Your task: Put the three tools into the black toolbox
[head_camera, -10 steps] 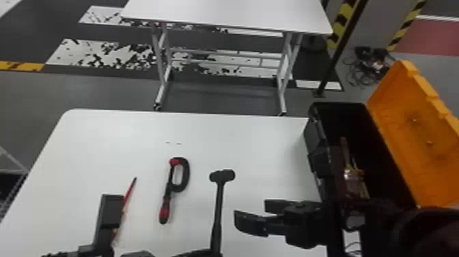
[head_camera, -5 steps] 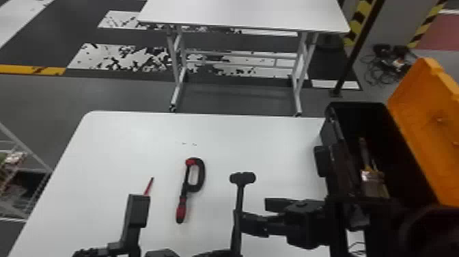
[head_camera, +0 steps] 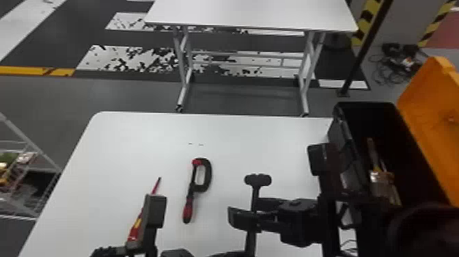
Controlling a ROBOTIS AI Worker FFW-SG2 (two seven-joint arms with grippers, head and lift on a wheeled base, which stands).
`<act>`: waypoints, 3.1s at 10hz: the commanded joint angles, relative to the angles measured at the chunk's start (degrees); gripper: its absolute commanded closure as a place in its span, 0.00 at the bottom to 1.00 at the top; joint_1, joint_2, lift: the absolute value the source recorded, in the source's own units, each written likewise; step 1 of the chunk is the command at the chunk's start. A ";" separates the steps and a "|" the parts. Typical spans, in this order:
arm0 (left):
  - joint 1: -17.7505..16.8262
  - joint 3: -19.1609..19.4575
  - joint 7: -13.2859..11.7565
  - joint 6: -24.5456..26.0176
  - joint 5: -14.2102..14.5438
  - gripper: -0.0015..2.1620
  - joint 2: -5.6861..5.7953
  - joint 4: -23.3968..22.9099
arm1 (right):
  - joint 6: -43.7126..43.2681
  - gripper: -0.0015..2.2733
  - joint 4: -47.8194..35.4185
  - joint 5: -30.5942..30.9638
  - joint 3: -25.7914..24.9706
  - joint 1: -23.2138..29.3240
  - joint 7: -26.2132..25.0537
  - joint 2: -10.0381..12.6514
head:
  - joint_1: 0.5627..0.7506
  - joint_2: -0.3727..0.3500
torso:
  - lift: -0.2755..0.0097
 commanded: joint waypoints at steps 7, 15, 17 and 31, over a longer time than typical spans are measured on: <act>-0.46 0.42 -0.15 -1.44 0.26 0.99 0.41 0.98 | -1.38 0.99 -0.32 3.23 3.14 0.58 0.55 -0.78 | 0.70 0.60 | 0.79; -0.29 1.74 -2.96 -1.62 0.62 0.03 0.06 0.80 | -1.38 0.99 -2.35 5.34 2.79 1.89 -0.24 -0.96 | 0.70 0.59 | 0.79; -0.11 2.00 -3.05 -1.62 0.79 0.03 0.15 0.80 | -1.56 0.99 -4.37 9.64 3.40 2.77 -0.77 -0.96 | 0.70 0.57 | 0.79; 5.78 7.45 4.25 -3.55 0.35 0.02 0.32 -1.13 | -0.50 0.99 -3.93 10.61 -18.75 -6.19 -0.24 -19.77 | 0.70 0.08 | 0.79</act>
